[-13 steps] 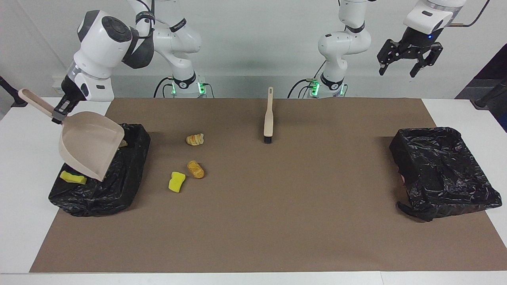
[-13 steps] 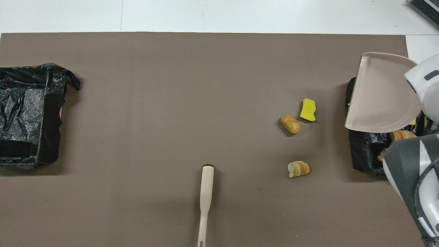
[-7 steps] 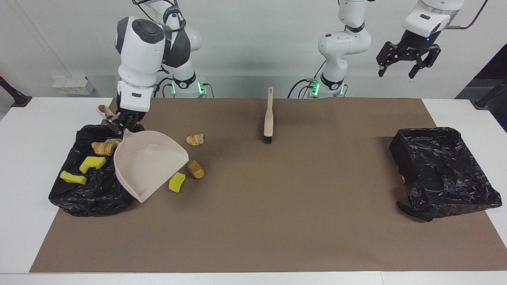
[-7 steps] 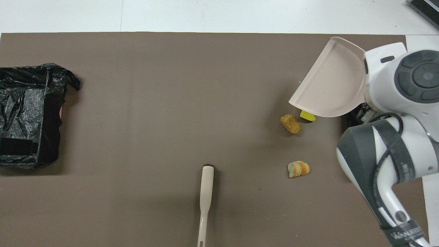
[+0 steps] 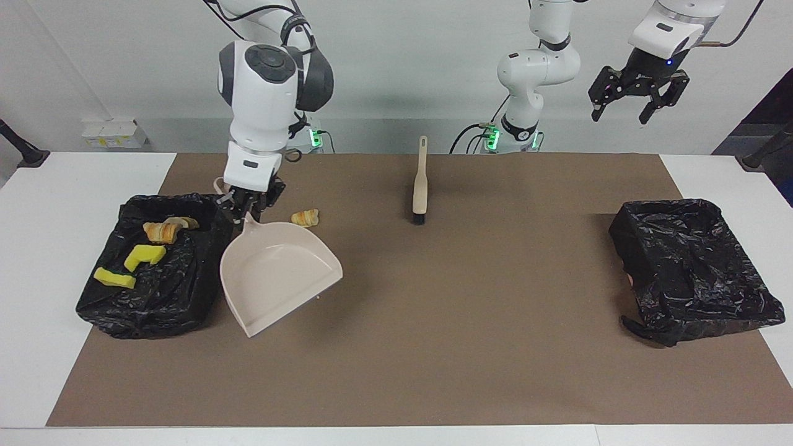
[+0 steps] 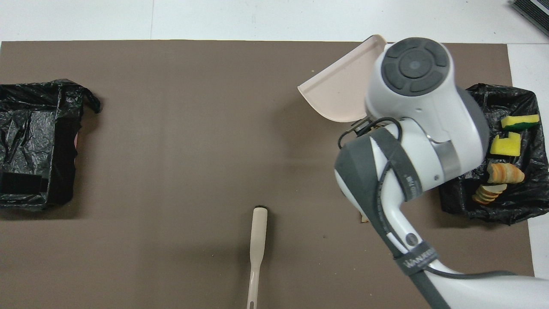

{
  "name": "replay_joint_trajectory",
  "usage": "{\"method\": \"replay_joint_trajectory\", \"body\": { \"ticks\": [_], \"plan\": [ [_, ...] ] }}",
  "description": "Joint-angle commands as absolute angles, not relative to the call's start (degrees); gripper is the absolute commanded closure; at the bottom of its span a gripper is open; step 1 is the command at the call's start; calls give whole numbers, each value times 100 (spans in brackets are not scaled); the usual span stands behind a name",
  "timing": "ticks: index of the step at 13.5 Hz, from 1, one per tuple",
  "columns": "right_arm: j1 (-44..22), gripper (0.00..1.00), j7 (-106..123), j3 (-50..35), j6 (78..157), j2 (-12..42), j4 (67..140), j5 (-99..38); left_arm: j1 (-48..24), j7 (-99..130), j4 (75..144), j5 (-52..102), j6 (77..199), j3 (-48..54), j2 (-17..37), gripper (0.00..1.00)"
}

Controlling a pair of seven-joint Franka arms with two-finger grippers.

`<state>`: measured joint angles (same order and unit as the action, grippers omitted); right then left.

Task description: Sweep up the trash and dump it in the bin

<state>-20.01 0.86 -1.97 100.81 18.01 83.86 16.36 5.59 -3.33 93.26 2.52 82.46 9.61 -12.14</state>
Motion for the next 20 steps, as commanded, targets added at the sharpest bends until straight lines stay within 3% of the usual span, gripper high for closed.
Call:
{"method": "replay_joint_trajectory", "body": {
  "ticks": [1,5,7,13,20],
  "plan": [
    [-2477,100,-1191,-176,9756,2529,7464,1319,580,-369,9518,281,8376,958,-1371,0],
    [-3188,100,-2967,-167,9764,3645,6444,1037,563,-360,9518,281,8376,958,-1371,0],
    [-3401,100,-3469,-176,9843,3892,6241,976,545,-369,9519,281,8367,958,-1380,0],
    [-3665,100,-3955,-264,10028,4175,6047,151,536,-360,9519,281,8385,958,-1362,0],
    [-3833,100,-3973,-211,10134,4342,6126,114,536,-360,9527,281,8385,958,-1362,0]
  ]
}}
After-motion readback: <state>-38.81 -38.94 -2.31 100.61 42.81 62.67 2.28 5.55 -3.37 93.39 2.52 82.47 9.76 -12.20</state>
